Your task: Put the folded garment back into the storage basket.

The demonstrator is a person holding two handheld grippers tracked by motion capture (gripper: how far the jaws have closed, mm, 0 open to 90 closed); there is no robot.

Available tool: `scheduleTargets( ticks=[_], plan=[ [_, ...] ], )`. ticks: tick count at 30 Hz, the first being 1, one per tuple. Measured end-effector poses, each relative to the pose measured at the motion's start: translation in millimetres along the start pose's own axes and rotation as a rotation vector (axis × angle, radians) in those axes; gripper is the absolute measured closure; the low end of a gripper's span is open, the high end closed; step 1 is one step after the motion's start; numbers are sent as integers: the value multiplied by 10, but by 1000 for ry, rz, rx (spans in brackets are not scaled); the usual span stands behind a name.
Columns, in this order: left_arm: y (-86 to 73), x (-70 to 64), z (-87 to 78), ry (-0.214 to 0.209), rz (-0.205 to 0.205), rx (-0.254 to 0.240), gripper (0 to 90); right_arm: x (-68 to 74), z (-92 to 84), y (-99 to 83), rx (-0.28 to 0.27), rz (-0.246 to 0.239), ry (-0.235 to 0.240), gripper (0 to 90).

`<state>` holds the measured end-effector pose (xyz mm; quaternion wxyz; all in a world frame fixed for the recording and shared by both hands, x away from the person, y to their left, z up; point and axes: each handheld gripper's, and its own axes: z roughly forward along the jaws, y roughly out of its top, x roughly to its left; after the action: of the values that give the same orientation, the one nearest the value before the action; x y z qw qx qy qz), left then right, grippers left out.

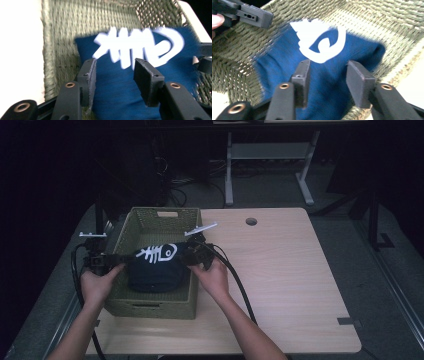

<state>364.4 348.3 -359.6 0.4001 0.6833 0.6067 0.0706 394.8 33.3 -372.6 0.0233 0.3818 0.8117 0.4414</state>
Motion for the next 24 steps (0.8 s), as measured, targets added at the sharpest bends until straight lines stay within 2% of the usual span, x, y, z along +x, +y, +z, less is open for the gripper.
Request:
scheduleTargets(
  ticks=[3,6,9,17,19,21,24],
  plan=[
    [6,-19,-30,-2,6,-4,532,-1,-48,13,-17,-2,-7,519],
    [2,-24,-62,-15,1,-24,533,-26,-100,30,-32,3,18,506],
    [-3,-38,-82,-49,0,-39,532,-56,-151,41,-52,31,76,489],
    [21,-133,-132,-82,8,-93,517,-110,-251,42,-69,28,117,447],
    [17,-170,-156,-100,14,-111,506,-132,-292,40,-79,26,124,436],
    [11,-195,-181,-115,24,-131,493,-159,-339,42,-86,35,157,420],
    [5,-221,-208,-151,8,-157,468,-189,-420,45,-98,36,175,403]
  ],
)
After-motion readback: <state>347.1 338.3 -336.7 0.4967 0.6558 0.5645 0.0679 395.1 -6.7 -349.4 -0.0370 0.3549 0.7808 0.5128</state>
